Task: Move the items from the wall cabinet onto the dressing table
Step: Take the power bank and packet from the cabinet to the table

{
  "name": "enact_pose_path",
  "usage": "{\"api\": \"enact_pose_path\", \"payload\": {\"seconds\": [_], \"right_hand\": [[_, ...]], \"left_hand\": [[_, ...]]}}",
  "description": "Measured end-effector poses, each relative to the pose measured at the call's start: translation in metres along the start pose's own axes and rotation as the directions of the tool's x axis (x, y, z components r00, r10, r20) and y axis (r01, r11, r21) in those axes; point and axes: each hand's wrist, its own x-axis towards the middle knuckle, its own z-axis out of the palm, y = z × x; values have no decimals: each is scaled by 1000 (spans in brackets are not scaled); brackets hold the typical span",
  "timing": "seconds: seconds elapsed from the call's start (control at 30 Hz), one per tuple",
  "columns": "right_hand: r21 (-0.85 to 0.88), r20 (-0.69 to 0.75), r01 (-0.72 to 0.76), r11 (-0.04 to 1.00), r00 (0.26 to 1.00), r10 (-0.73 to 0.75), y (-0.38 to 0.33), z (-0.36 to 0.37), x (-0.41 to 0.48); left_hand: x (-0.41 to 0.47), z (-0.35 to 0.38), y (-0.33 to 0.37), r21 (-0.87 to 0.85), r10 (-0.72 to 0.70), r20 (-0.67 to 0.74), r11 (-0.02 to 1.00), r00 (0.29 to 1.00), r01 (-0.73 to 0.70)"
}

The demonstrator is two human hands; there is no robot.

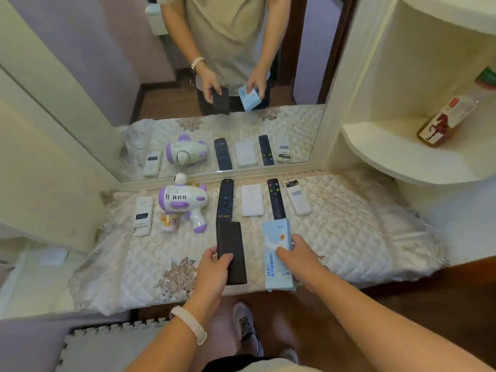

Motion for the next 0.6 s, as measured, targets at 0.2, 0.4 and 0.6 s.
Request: {"api": "enact_pose_path", "payload": {"seconds": [0.2, 0.4, 0.6], "right_hand": [[-114, 38, -54, 992, 998, 58, -5, 18, 52], [-121, 49, -119, 986, 991, 125, -10, 33, 86], [-244, 69, -141, 960, 984, 162, 1, 28, 102]], "left_hand": [[64, 0, -9, 50, -71, 60, 996, 996, 68], [99, 16, -23, 56, -157, 134, 987, 978, 151], [112, 22, -36, 132, -175, 203, 980, 963, 150]]}}
